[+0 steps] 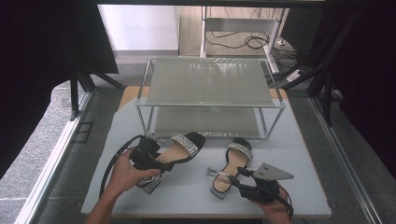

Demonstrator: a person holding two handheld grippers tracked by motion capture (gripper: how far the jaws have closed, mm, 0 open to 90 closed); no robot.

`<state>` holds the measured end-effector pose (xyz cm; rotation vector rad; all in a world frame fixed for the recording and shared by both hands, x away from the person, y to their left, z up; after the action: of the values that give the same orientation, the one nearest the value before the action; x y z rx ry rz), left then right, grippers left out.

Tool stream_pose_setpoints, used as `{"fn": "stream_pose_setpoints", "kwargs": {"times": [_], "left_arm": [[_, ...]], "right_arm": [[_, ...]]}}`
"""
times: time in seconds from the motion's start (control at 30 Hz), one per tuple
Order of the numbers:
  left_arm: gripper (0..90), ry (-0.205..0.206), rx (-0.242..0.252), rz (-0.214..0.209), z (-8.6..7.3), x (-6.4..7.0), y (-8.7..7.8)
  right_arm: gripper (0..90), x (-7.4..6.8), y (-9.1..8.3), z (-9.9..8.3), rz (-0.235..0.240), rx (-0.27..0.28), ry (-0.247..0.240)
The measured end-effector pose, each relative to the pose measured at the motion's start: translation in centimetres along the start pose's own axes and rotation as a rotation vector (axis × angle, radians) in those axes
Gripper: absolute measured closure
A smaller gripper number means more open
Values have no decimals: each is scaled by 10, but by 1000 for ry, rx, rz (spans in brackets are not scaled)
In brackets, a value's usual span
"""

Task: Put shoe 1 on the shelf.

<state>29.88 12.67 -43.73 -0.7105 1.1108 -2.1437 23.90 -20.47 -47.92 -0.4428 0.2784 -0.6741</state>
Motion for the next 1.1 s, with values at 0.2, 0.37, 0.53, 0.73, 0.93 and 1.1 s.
{"fn": "stream_pose_setpoints", "kwargs": {"times": [0.2, 0.37, 0.53, 0.73, 0.93, 1.1], "left_arm": [[420, 25, 27, -11, 16, 5, -12], [420, 40, 45, -16, 27, 11, -20], [420, 46, 58, -31, 34, 14, -25], [420, 55, 57, -28, 44, 15, -29], [420, 60, 69, -32, 53, 15, -36], [420, 71, 74, -30, 60, 16, -42]], "right_arm": [[500, 0, 1, 1, 2, 2, 0], [500, 0, 1, 1, 10, 5, 7], [500, 0, 0, 1, 15, 6, 12], [499, 1, 0, 1, 24, 7, 21], [499, 2, 0, 1, 30, 10, 27], [499, 2, 0, 1, 31, 10, 32]]}}
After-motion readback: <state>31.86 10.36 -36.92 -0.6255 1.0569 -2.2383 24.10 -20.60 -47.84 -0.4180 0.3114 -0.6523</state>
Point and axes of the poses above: each handheld gripper's, and its own axes: y roughly forward along the jaws, z roughly out of its top, x roughly to its right, the point moved 3 cm from there along y, roughly forward along the jaws, and after that the axes turned 3 degrees about z, right-handed, at the moved point
